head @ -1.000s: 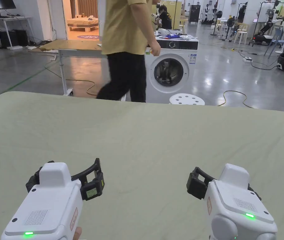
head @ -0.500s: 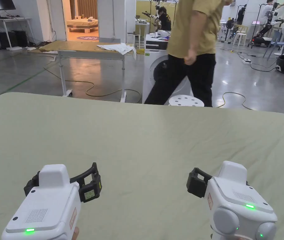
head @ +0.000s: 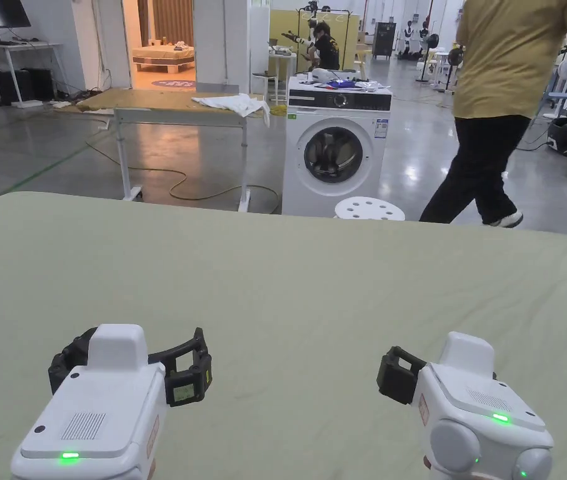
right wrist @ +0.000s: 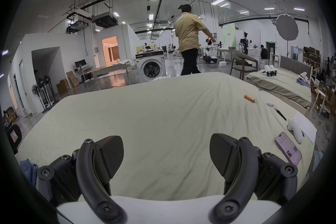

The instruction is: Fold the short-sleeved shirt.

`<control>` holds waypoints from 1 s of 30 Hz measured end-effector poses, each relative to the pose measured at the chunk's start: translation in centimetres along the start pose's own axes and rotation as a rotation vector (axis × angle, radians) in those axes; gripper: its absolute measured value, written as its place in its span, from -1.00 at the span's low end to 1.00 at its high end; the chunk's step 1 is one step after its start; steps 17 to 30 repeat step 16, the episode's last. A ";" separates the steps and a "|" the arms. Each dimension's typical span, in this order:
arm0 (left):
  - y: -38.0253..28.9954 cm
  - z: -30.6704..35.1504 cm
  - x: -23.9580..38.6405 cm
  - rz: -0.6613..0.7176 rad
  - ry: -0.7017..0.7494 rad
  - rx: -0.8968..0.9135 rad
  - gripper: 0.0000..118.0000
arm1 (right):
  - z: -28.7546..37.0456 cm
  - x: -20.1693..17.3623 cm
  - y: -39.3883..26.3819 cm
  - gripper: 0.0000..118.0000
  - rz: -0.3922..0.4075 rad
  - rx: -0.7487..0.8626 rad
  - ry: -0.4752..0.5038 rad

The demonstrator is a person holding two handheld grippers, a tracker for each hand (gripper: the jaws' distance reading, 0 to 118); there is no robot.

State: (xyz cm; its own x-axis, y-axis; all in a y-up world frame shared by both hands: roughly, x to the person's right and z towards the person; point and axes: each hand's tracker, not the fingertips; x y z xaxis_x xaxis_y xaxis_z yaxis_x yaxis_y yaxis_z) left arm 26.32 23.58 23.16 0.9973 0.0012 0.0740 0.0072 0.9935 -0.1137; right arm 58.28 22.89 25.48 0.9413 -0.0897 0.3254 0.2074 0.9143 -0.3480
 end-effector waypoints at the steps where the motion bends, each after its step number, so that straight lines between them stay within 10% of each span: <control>1: 0.0 0.0 0.0 -0.007 0.001 -0.001 0.92 | 0.0 0.1 0.0 0.68 0.002 0.002 -0.001; 30: -0.8 -0.2 0.2 -0.020 0.020 -0.024 0.92 | 0.8 -0.5 -0.2 0.69 0.055 0.088 -0.025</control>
